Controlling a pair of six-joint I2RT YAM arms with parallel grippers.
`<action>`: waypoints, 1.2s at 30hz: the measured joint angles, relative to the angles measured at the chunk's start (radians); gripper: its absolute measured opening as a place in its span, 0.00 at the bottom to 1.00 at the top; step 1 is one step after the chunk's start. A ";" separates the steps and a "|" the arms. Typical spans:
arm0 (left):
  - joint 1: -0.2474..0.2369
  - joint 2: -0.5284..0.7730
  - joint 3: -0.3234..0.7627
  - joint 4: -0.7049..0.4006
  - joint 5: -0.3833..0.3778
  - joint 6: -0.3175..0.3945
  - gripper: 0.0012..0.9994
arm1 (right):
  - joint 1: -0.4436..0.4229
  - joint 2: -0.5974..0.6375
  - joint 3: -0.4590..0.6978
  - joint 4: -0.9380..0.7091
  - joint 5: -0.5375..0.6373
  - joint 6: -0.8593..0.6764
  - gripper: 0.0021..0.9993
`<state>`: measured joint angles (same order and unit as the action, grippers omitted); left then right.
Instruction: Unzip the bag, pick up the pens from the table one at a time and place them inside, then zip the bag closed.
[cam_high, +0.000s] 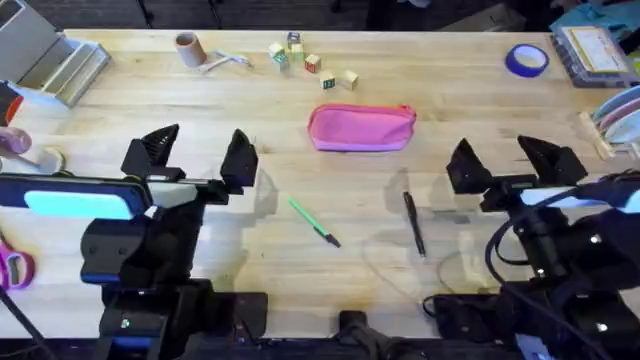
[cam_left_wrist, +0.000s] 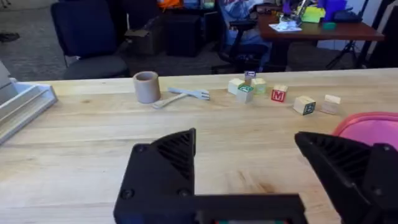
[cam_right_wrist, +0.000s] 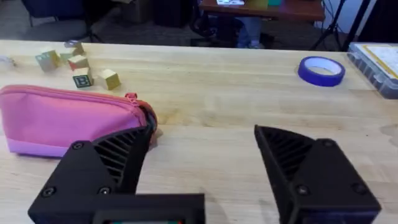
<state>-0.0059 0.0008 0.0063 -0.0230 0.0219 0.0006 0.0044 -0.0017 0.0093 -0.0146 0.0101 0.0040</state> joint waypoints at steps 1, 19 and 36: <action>0.000 0.000 0.000 -0.003 0.006 0.000 0.99 | 0.000 0.000 0.000 -0.002 0.000 0.000 1.00; 0.000 0.229 0.412 -0.355 0.042 0.053 0.99 | 0.000 0.150 0.396 -0.366 -0.005 0.000 1.00; 0.000 0.777 0.800 -0.416 0.214 0.134 0.99 | 0.000 0.658 0.946 -0.695 -0.008 0.003 1.00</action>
<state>-0.0059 0.7779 0.8058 -0.4389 0.2359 0.1344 0.0044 0.6566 0.9554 -0.7093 0.0025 0.0074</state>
